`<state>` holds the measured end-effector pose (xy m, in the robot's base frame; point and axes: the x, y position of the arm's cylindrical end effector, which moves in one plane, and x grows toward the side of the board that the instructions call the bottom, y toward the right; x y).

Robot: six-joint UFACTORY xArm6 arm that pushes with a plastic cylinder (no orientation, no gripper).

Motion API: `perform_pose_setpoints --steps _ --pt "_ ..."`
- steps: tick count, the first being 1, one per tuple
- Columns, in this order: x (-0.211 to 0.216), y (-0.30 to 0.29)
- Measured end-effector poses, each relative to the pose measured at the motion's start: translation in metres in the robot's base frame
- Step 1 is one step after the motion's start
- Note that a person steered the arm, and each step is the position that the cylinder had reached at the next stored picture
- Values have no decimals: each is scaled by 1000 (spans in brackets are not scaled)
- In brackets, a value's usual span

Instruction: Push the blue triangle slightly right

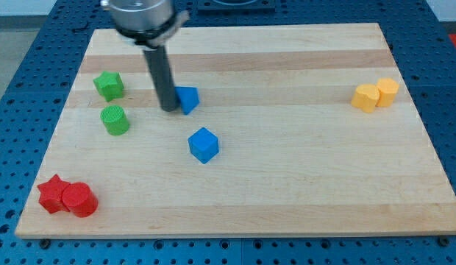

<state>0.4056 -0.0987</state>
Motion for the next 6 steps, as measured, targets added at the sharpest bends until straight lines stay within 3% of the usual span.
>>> perform_pose_setpoints --steps 2,3,4,6 --pt "-1 102" --pt "-2 102" --pt "2 62" --pt "-38 59"
